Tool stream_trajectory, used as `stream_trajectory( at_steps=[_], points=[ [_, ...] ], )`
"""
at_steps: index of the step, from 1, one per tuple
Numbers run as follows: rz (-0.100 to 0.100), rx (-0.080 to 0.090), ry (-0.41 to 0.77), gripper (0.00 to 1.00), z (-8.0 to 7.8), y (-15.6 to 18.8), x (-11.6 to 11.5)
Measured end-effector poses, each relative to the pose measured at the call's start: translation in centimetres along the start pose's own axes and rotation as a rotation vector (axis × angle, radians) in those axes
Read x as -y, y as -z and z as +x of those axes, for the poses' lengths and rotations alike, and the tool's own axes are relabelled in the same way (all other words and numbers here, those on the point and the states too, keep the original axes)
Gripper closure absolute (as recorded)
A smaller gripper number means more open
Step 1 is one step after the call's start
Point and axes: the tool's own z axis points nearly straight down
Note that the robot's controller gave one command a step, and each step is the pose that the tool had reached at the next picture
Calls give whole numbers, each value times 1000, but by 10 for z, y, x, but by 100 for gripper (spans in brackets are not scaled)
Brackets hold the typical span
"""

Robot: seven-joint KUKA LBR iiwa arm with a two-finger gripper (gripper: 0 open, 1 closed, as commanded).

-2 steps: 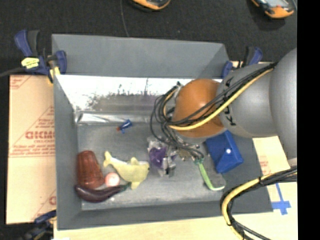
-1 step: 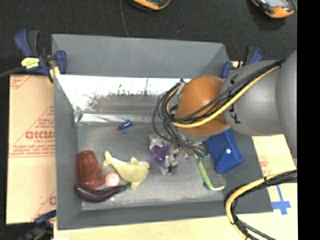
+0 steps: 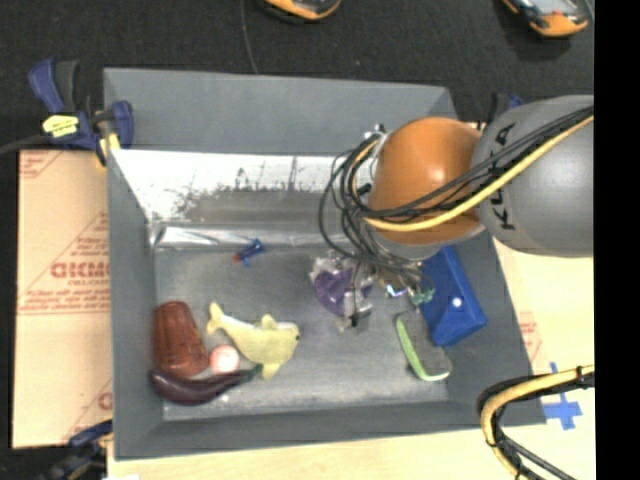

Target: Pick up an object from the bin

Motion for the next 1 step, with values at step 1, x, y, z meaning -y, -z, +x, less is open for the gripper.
stream_trajectory(
  at_steps=[1],
  points=[
    [-3,-9,-1,100,5,61,-6]
  ],
)
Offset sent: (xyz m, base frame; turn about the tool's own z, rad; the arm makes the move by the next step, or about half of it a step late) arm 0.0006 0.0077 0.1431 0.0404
